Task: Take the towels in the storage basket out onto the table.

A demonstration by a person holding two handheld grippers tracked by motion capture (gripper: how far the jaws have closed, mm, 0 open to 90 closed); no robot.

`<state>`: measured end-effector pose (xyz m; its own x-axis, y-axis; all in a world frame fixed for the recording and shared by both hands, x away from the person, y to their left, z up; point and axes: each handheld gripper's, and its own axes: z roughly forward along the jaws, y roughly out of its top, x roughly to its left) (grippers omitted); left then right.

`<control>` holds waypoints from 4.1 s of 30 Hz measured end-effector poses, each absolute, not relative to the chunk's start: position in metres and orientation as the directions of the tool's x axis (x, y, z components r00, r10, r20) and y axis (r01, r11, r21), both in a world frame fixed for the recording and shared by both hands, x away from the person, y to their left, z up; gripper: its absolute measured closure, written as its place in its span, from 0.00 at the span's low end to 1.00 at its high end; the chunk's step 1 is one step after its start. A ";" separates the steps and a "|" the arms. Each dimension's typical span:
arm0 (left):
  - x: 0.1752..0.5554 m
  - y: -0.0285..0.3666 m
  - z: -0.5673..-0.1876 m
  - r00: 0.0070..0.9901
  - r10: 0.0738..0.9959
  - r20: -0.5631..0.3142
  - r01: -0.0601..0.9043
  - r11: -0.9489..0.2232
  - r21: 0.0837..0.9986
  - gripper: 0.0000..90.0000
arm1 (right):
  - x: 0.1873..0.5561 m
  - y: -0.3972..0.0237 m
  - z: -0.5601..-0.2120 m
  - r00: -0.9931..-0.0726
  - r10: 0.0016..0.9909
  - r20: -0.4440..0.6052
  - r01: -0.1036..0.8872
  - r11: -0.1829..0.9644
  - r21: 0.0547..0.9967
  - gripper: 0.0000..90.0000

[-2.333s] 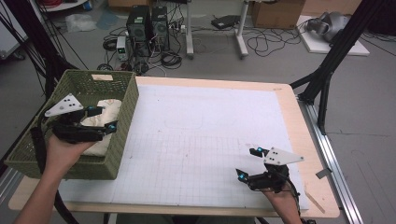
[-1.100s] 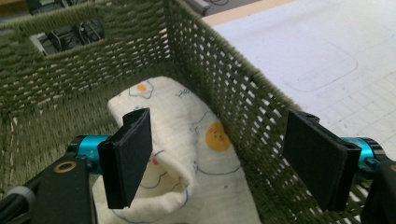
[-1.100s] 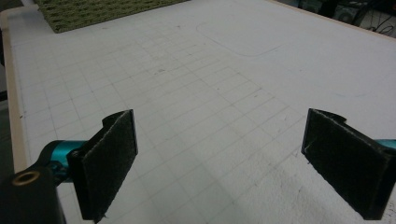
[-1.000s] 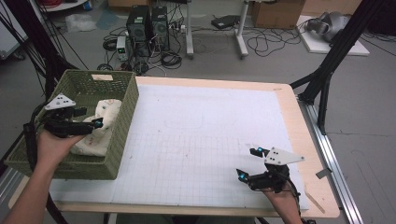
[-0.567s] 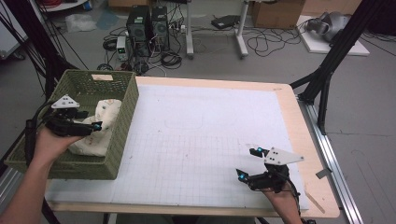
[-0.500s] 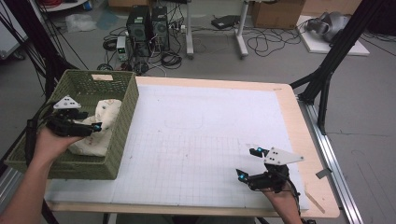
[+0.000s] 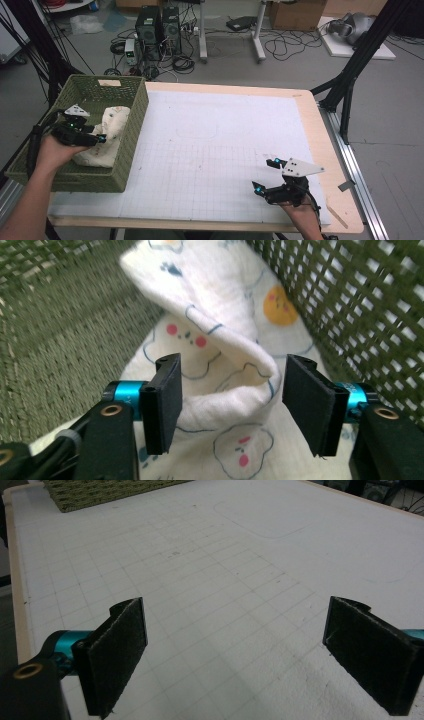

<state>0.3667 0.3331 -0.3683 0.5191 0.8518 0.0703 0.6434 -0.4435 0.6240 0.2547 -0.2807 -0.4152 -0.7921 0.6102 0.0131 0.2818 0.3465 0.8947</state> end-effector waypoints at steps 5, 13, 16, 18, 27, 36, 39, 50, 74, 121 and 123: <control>0.369 0.333 -0.371 0.522 0.851 0.057 0.672 -0.451 0.587 0.60 | 0.254 -0.281 -0.415 -0.792 0.610 0.014 0.282 0.345 0.895 0.11; 0.369 0.331 -0.374 0.528 0.847 0.063 0.699 -0.475 0.534 0.90 | 0.254 -0.281 -0.415 -0.792 0.610 0.019 0.284 0.340 0.897 0.11; 0.368 0.333 -0.371 0.525 0.849 0.063 0.689 -0.468 0.553 0.95 | 0.254 -0.282 -0.414 -0.794 0.608 0.014 0.278 0.342 0.898 0.11; 0.366 0.335 -0.367 0.519 0.853 0.055 0.679 -0.451 0.579 0.96 | 0.254 -0.282 -0.414 -0.792 0.611 0.020 0.282 0.336 0.899 0.11; 0.354 0.345 -0.352 0.509 0.860 0.037 0.628 -0.401 0.667 0.97 | 0.254 -0.282 -0.415 -0.790 0.613 0.028 0.288 0.331 0.899 0.11; 0.341 0.354 -0.341 0.497 0.867 0.016 0.585 -0.349 0.732 0.97 | 0.255 -0.282 -0.414 -0.790 0.612 0.028 0.286 0.328 0.900 0.11; 0.337 0.355 -0.339 0.499 0.866 0.004 0.580 -0.337 0.742 0.97 | 0.255 -0.282 -0.414 -0.787 0.616 0.030 0.290 0.327 0.900 0.11; 0.324 0.362 -0.328 0.486 0.873 -0.035 0.534 -0.266 0.802 0.97 | 0.256 -0.283 -0.414 -0.787 0.617 0.026 0.286 0.326 0.901 0.11; 0.303 0.365 -0.303 0.517 0.855 -0.049 0.379 -0.176 0.908 0.97 | 0.255 -0.283 -0.413 -0.788 0.616 0.024 0.282 0.325 0.903 0.11; 0.293 0.281 -0.216 0.723 0.691 0.011 0.134 -0.156 0.979 0.97 | 0.256 -0.281 -0.414 -0.793 0.609 0.023 0.278 0.328 0.903 0.11; 0.295 0.272 -0.216 0.735 0.678 0.012 0.131 -0.160 0.978 0.97 | 0.256 -0.281 -0.413 -0.793 0.609 0.021 0.276 0.328 0.903 0.11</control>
<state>0.2948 0.2721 -0.2165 0.7347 0.6783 0.0125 0.1310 -0.1599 0.9784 0.2563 -0.2810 -0.4134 -0.7930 0.6089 0.0205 0.2756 0.3284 0.9034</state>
